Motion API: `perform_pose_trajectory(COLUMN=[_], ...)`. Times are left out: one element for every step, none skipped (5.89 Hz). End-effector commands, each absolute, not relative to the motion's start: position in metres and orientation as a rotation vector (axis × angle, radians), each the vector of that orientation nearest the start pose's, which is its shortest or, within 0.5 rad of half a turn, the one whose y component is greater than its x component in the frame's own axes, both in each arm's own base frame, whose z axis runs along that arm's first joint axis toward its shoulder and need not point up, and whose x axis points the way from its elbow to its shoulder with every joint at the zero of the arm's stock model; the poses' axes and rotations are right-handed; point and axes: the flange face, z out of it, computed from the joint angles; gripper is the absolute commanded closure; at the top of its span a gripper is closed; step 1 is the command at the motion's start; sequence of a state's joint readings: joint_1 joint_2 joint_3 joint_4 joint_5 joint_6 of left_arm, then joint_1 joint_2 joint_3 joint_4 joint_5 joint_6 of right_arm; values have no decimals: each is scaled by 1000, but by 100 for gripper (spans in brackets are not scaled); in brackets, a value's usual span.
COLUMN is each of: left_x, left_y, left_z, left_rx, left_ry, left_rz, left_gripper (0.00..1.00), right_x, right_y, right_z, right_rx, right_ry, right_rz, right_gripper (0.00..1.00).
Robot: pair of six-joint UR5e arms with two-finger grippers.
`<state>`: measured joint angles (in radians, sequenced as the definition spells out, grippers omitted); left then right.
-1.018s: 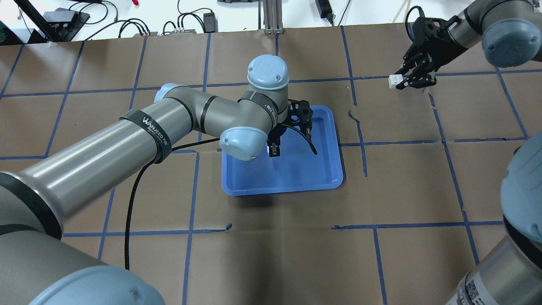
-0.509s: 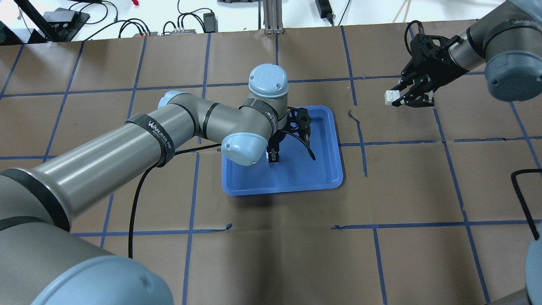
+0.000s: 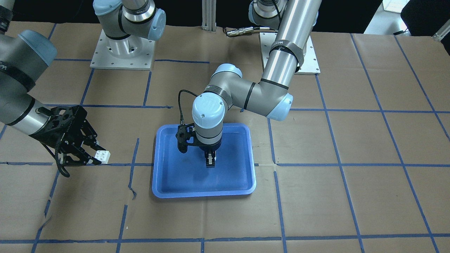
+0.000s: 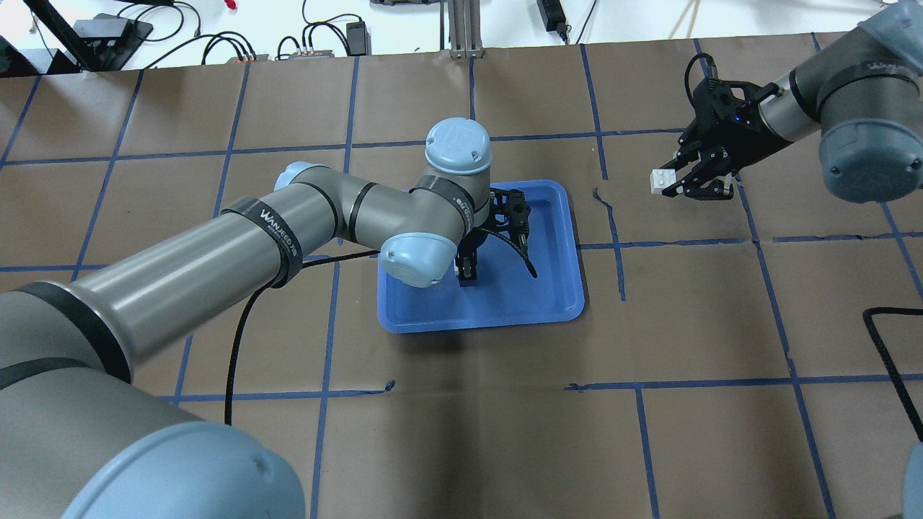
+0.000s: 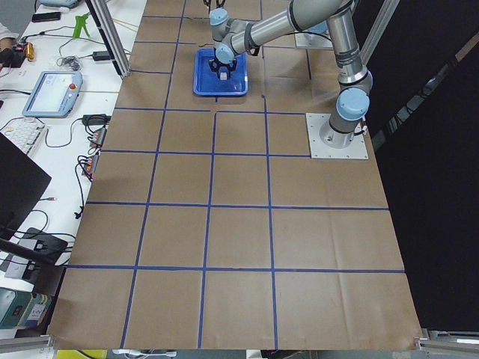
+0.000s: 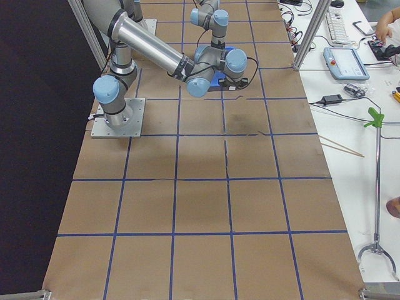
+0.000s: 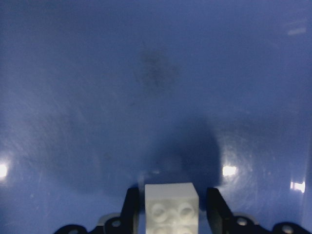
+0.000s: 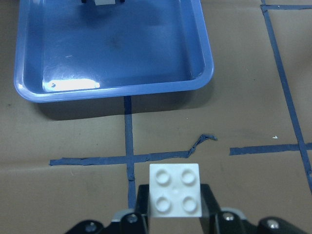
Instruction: Assemble white blocks and place on blue tray
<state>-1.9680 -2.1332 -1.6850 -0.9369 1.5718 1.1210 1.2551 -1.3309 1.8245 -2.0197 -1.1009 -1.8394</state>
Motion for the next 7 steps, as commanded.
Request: perform_pose_trajectory(left_x=[-367, -363, -354, -334, -294, -276, -261], left_y=[-530, -529, -512, -487, -466, -445, -429], left_z=[212, 253, 312, 381, 424, 465, 482], left_rx=[2155, 2123, 2091, 2015, 1823, 1517, 1322], left_ry=[2274, 2278, 2327, 2401, 2560, 2734, 2830], left_rz=[-25, -101, -49, -27, 14, -19, 9], left_gripper=[6, 6, 6, 6, 6, 6, 6], right_x=[6, 15, 33, 66, 109, 144, 176], right_y=[-571, -571, -571, -571, -562, -552, -543], right_z=[297, 297, 297, 289, 280, 263, 252], right_rx=[-1887, -1890, -1897, -1884, -1865, -1885, -1928], right_ry=[2084, 2078, 2069, 2091, 2119, 2080, 2016], right_rz=[-592, -588, -585, -590, -611, -594, -560], right_gripper=[78, 78, 78, 78, 78, 77, 77])
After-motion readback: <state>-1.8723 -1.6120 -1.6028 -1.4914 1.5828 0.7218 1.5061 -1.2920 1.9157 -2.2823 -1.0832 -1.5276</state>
